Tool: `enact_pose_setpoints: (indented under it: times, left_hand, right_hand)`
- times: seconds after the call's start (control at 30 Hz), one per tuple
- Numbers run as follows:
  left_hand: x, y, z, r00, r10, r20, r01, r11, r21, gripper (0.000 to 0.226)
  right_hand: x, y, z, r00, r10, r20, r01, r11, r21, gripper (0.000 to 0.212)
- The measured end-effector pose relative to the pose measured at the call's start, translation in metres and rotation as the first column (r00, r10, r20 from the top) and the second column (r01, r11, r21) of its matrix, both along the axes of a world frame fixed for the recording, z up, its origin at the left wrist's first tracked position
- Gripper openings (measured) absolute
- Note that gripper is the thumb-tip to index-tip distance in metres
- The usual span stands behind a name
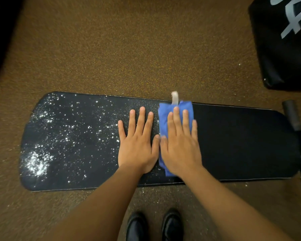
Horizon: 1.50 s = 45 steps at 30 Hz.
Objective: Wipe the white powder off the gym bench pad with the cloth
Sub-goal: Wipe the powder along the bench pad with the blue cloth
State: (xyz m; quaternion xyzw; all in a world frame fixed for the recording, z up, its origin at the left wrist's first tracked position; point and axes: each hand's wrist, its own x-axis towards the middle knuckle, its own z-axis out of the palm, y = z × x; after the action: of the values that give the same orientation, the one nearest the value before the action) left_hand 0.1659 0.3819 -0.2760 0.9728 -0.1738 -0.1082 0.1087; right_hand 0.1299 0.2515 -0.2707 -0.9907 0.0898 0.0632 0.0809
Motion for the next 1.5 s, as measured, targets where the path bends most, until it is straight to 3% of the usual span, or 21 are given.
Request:
enact_pose_setpoints:
  times: [0.17,0.37,0.47,0.6,0.7,0.9,1.0,1.1,1.23,1.5]
  left_hand:
    - [0.0,0.0,0.0,1.0,0.006,0.011,-0.006,1.0,-0.004,0.066]
    - [-0.001,0.0,0.001,1.0,-0.005,0.01,0.005,1.0,0.015,0.065]
    - [0.0,0.0,0.0,1.0,-0.003,0.01,0.002,1.0,0.02,0.065]
    - [0.0,-0.001,0.0,1.0,0.002,0.004,-0.002,1.0,0.009,0.066]
    - [0.0,0.0,0.001,1.0,0.003,0.013,-0.003,1.0,0.01,0.065]
    - [-0.001,0.0,0.001,1.0,0.002,0.015,-0.002,1.0,0.01,0.065]
    - [0.0,-0.001,-0.001,1.0,0.003,0.017,-0.003,1.0,0.012,0.065]
    - [0.0,0.0,0.0,1.0,0.007,0.009,-0.007,1.0,-0.008,0.065]
    - [-0.001,0.0,0.0,1.0,0.003,0.007,-0.003,1.0,-0.015,0.064]
    - [-0.001,-0.001,-0.001,1.0,0.004,0.01,-0.004,1.0,0.016,0.064]
  right_hand:
    - [-0.061,-0.023,-0.002,0.993,0.111,-0.039,-0.112,0.993,-0.032,0.068]
    - [0.027,-0.026,-0.003,0.975,-0.22,-0.028,0.22,0.975,-0.01,0.073]
    - [0.028,-0.013,-0.003,0.99,-0.141,-0.004,0.141,0.99,-0.014,0.071]
    - [-0.056,0.006,0.001,0.999,0.039,-0.016,-0.039,0.999,-0.007,0.066]
    - [-0.085,-0.004,-0.004,0.999,0.023,-0.023,-0.024,0.999,-0.029,0.064]
    - [-0.001,-0.028,-0.006,0.957,-0.287,-0.032,0.287,0.958,0.007,0.067]
    - [0.017,-0.002,-0.006,0.972,-0.235,0.017,0.234,0.971,0.035,0.065]
    - [-0.029,0.029,-0.004,0.986,-0.165,0.029,0.164,0.986,0.033,0.066]
    - [-0.075,0.005,-0.008,0.997,-0.076,-0.003,0.075,0.997,-0.035,0.066]
    - [0.025,-0.017,-0.01,0.98,-0.197,0.013,0.197,0.98,0.002,0.066]
